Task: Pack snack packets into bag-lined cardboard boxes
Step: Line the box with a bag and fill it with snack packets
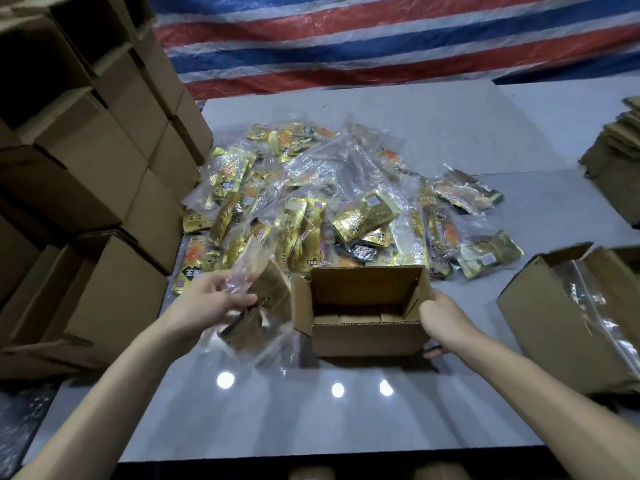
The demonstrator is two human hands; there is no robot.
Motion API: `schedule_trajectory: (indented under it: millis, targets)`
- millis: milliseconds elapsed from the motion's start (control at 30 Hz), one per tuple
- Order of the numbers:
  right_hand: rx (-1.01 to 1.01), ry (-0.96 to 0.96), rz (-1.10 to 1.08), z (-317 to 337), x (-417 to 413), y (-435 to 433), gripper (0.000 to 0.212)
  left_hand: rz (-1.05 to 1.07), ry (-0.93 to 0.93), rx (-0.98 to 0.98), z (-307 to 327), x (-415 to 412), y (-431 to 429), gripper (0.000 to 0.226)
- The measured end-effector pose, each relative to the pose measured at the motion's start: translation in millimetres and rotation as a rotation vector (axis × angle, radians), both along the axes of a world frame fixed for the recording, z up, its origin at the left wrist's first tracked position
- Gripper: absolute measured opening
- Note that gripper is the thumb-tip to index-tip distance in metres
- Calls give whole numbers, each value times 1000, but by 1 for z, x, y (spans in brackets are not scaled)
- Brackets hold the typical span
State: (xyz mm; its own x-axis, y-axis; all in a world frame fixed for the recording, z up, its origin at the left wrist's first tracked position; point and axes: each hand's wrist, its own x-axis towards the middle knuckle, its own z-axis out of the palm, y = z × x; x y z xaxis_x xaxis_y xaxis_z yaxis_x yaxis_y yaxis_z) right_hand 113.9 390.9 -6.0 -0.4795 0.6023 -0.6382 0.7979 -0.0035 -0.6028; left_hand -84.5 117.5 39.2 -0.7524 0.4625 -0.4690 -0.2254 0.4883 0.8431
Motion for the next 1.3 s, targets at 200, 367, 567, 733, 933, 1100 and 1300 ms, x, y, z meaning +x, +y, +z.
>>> schedule_trajectory:
  millis: [200,367,567,733,933,1100,1300]
  targets:
    - [-21,14,4,0,0,2,31,-17,277,164,61,14,10,40]
    - [-13,48,7,-3,2,0,34,-117,454,312,114,36,29,42]
    - [-4,99,19,1,4,-1,39,-296,544,333,135,58,67,19]
    - [-10,107,6,1,6,-2,42,-446,613,198,124,71,98,26]
    - [-77,117,2,4,9,-4,57,-545,709,115,117,71,123,21]
    - [-64,117,2,7,8,-2,67,-661,753,13,105,70,142,3]
    - [-57,101,9,9,8,-4,65,-751,737,-99,82,68,162,10]
